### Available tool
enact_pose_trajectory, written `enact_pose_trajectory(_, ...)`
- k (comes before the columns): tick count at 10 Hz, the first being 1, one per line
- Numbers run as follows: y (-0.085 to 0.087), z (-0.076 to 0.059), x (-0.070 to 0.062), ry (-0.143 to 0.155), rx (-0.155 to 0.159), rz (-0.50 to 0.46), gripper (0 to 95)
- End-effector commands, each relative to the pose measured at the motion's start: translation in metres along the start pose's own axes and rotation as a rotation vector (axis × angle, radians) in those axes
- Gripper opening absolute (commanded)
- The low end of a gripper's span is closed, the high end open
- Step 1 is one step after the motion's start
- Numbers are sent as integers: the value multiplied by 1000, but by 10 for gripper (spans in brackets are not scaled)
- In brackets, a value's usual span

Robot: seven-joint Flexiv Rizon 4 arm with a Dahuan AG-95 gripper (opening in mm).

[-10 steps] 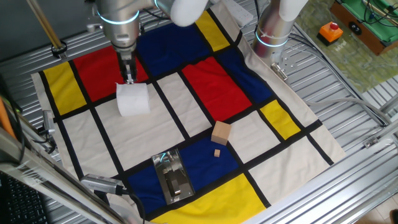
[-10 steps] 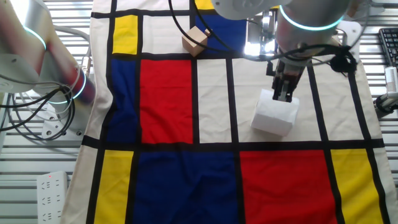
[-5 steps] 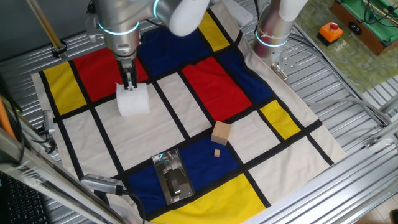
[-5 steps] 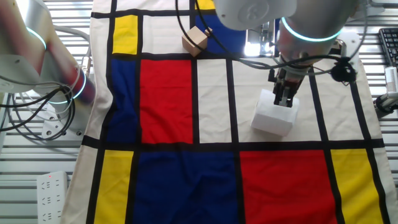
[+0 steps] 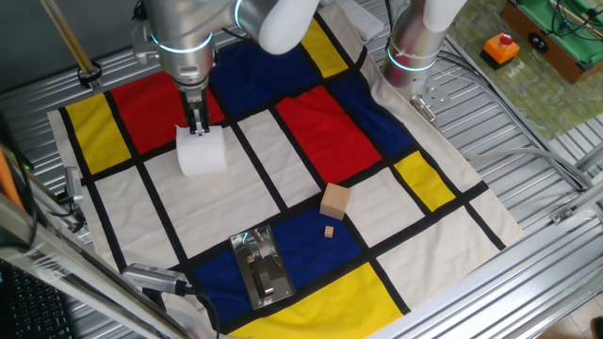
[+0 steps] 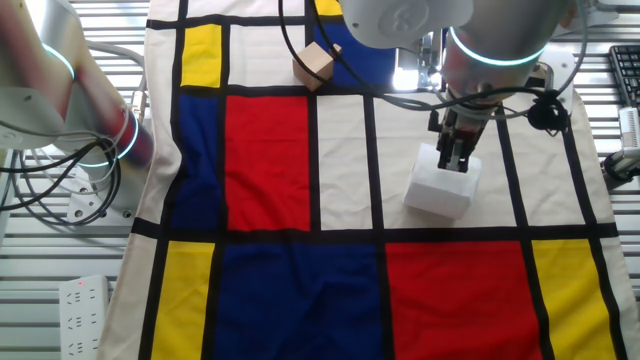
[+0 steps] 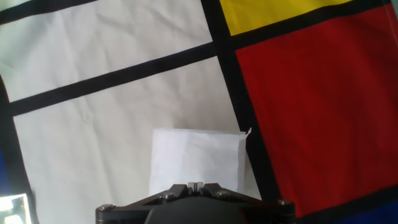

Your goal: Put the toilet paper on its holder

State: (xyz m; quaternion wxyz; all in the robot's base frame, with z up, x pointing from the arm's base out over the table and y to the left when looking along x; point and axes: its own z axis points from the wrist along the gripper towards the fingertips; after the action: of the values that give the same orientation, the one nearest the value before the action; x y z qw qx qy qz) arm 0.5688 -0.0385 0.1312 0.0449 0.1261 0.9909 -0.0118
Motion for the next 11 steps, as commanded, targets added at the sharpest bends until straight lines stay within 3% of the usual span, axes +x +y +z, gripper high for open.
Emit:
enact_pose_trajectory(1, 0, 1, -1, -4, -1, -6, 570)
enact_pose_trajectory(2, 0, 0, -1, -2, -3, -8, 950)
enact_pose_trajectory(11, 0, 0, -1, -11, -4, 3, 950)
